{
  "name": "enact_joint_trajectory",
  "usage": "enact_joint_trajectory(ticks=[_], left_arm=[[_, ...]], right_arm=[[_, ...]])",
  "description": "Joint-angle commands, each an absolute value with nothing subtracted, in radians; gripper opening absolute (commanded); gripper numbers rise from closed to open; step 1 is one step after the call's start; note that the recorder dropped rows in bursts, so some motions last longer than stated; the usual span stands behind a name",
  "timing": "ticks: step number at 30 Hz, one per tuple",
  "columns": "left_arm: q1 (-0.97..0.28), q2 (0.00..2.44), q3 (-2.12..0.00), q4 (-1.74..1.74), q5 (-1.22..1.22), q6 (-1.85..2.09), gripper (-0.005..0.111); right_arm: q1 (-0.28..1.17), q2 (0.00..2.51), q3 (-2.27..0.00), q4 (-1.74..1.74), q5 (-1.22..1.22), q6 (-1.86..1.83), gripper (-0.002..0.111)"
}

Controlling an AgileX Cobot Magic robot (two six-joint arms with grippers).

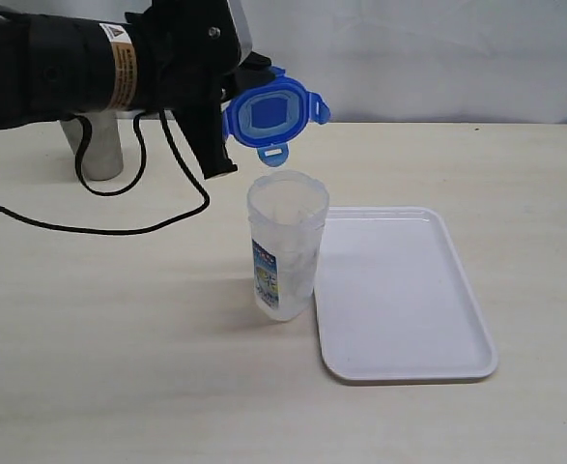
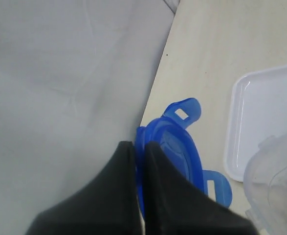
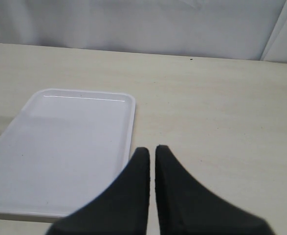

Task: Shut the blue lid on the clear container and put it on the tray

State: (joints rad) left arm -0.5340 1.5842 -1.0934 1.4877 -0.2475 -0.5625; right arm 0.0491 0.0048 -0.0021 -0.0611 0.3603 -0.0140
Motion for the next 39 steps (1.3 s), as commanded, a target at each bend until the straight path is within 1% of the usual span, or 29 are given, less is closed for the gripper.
enact_joint_trajectory(ticks=[1,7,13,18,30,39], left_arm=[[-0.57,1.567,-1.06,1.489,-0.214,-0.532,0.0],[-0.628,1.567,-1.051,1.48,-0.186,-0.491,0.0],[-0.628,1.567,-1.051,1.48,-0.167,-0.491,0.0],[-0.628,1.567,-1.051,1.48,-0.218,-0.491,0.0],[-0.63,1.567,-1.015,1.48,-0.221,-0.476,0.0],[-0.653,1.567,-1.015,1.475,-0.181,-0.425,0.0]], right_arm=[[0.045,0.0,0.0,-0.062,0.353,-0.012,0.005],[0.045,0.0,0.0,-0.062,0.353,-0.012,0.005],[0.045,0.0,0.0,-0.062,0.353,-0.012,0.005],[0.045,0.0,0.0,-0.062,0.353,-0.012,0.005],[0.045,0.0,0.0,-0.062,0.353,-0.012,0.005],[0.045,0.0,0.0,-0.062,0.353,-0.012,0.005]])
